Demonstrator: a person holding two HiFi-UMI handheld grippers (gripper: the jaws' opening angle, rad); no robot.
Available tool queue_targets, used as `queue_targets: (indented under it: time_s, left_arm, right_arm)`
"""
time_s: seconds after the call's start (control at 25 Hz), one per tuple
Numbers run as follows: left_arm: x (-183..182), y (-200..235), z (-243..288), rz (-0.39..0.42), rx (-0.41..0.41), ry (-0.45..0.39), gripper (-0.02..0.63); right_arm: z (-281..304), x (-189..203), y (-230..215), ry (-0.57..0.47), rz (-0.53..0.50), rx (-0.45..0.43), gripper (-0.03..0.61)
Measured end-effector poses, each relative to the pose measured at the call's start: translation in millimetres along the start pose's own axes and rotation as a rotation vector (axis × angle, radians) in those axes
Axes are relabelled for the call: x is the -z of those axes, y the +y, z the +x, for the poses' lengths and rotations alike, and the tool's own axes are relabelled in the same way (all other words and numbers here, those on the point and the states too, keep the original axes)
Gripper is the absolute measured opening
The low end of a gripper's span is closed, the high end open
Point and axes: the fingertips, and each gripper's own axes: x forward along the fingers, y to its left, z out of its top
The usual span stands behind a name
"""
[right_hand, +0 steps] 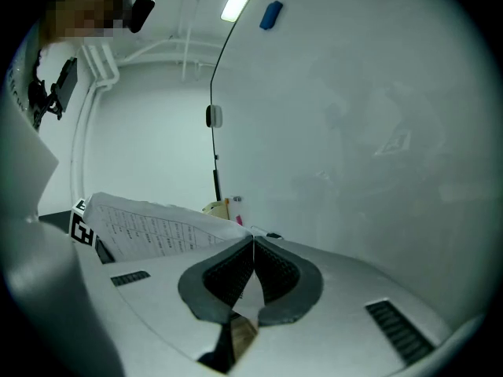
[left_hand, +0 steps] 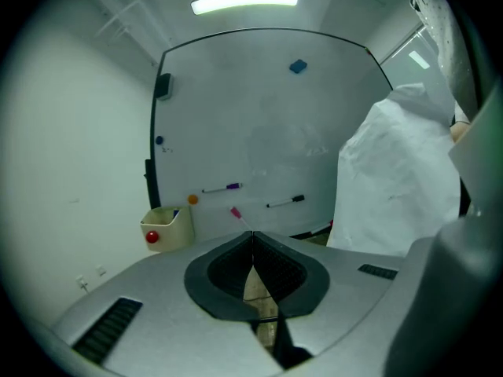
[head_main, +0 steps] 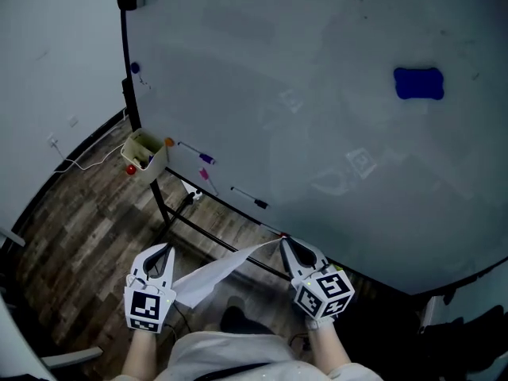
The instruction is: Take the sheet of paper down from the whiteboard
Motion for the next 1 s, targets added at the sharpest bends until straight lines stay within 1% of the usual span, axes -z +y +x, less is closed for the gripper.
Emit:
queue_targets:
  time_s: [0.24, 0.48, 0.64, 0.84, 1.0]
  left_arm:
    - [21.0, 27.9, -22.3, -0.045, -0.106, 0.034, 0.015]
    - [35.8, 48.0, -36.9, -0.087, -0.200, 0.064, 0.015]
    - [39.6, 64.2, -44.7, -0.100, -0.265, 0.076, 0.015]
    - [44.9, 76.8, -48.5, -0.123, -0.303, 0.089, 0.015]
    - [47.1, 79.0, -46.0, -0.188, -0.333, 0.088, 0.015]
  right_arm:
    - [31.3, 20.0, 14.2, 0.064, -0.014, -0.063, 0.018]
    - [56.2, 24.0, 30.3, 0.097, -0.022, -0.145, 0.018]
    - [67.7, 29.4, 31.2, 0.125, -0.025, -0.170, 0.018]
    - [78.5, 35.0, 31.6, 0.150, -0.024, -0.198, 0.018]
    - [83.7, 41.8, 27.8, 0.173, -0.023, -0.209, 0.018]
